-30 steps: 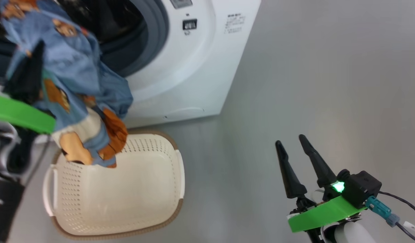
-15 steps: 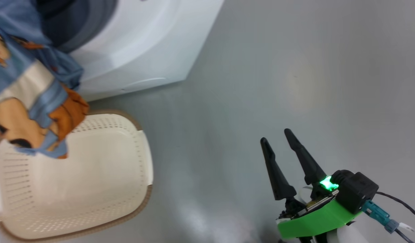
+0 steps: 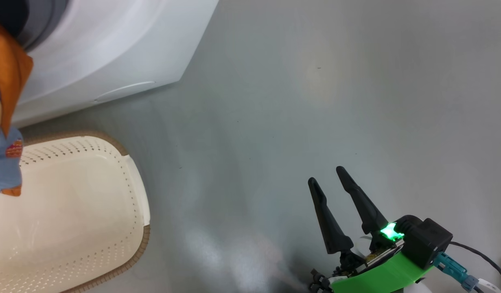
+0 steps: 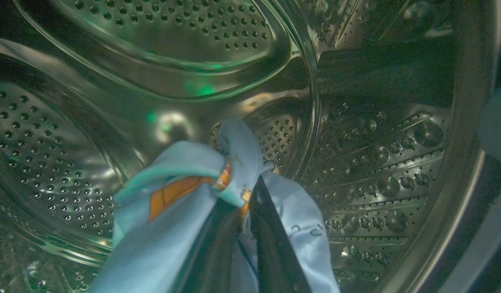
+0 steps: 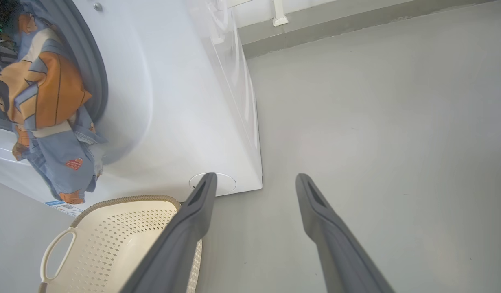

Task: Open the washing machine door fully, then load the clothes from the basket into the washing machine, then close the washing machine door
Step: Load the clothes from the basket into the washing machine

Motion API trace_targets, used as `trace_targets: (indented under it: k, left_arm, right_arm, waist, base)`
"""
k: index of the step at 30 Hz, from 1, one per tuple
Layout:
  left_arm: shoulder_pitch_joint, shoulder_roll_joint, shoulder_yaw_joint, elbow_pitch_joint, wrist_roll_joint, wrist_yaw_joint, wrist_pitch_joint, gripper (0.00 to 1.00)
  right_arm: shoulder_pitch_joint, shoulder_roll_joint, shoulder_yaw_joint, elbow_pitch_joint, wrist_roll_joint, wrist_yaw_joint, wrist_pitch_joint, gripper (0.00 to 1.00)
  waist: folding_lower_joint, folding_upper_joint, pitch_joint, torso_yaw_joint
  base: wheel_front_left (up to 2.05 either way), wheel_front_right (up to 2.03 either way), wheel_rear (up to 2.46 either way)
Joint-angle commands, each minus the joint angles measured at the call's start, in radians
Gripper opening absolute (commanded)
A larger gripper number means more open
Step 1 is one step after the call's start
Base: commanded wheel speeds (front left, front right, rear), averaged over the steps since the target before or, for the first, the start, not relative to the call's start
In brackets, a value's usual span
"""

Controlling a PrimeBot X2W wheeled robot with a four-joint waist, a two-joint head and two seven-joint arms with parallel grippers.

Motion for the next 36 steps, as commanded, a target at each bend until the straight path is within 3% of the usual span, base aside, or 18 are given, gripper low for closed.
trace_targets:
  k: [1,2,3,4,12,27,36]
  left_arm:
    - [0.009,0.040,0.030,-0.025,0.025,0.004,-0.006,0.00]
    - [0.030,0.038,0.015,-0.006,0.029,0.005,0.008,0.03]
    - [0.045,0.034,0.000,0.015,0.028,0.008,0.035,0.72]
    - [0.052,0.035,-0.017,0.028,0.036,0.010,0.056,1.00]
    - [0.068,0.012,-0.103,0.118,0.055,0.022,0.187,1.00]
    - [0.256,-0.056,-0.146,0.120,0.009,0.001,0.023,1.00]
    - [0.410,-0.123,-0.128,0.076,0.046,0.000,-0.005,1.00]
  right_arm:
    - [0.021,-0.011,0.029,-0.020,0.011,0.005,-0.008,1.00]
    - [0.019,-0.011,0.031,-0.016,0.011,0.005,-0.008,1.00]
    - [0.017,-0.011,0.032,-0.012,0.011,0.005,-0.008,1.00]
    - [0.014,-0.011,0.032,-0.008,0.010,0.005,-0.008,1.00]
    - [-0.015,-0.011,0.026,0.009,0.013,0.005,-0.008,1.00]
    - [-0.068,-0.011,-0.034,0.081,0.004,0.005,-0.008,1.00]
    - [-0.092,-0.011,-0.072,0.167,-0.011,0.005,-0.008,1.00]
  waist:
    - [0.0000,0.0000,-0.004,0.004]
    - [0.0000,0.0000,-0.008,0.007]
    - [0.0000,0.0000,-0.012,0.010]
    - [0.0000,0.0000,-0.015,0.012]
    - [0.0000,0.0000,-0.047,0.037]
    - [0.0000,0.0000,-0.211,0.128]
    - [0.0000,0.0000,-0.351,0.205]
  base:
    - [0.00,0.00,0.00]
    - [0.00,0.00,0.00]
    - [0.00,0.00,0.00]
    - [0.00,0.00,0.00]
    - [0.00,0.00,0.00]
    - [0.00,0.00,0.00]
    - [0.00,0.00,0.00]
